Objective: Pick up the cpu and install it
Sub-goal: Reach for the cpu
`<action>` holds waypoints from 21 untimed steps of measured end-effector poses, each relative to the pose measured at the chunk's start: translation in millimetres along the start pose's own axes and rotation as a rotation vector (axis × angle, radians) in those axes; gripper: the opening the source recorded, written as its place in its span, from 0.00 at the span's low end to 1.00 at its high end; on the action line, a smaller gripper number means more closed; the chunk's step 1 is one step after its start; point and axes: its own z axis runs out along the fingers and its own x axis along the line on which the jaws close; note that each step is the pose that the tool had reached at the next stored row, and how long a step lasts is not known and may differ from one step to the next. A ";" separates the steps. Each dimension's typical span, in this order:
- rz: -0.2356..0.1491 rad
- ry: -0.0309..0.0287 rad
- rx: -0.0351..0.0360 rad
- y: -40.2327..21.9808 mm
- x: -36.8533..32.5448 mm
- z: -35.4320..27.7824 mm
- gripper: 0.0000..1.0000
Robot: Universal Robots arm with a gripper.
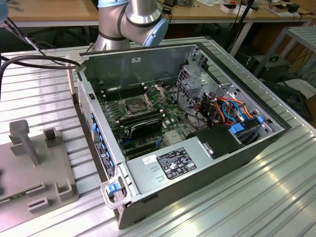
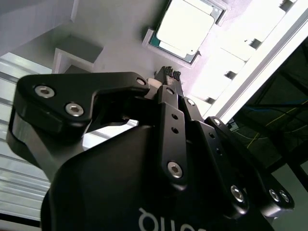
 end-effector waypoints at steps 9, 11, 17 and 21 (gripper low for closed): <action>-0.001 0.0000 0.0008 -5.1 5.4 1.4 0.11; 0.000 -0.0001 0.0008 -5.7 5.5 1.7 0.11; -0.001 0.0000 0.0008 -6.1 5.5 1.7 0.11; -0.001 -0.0001 0.0007 -7.3 5.4 1.8 0.11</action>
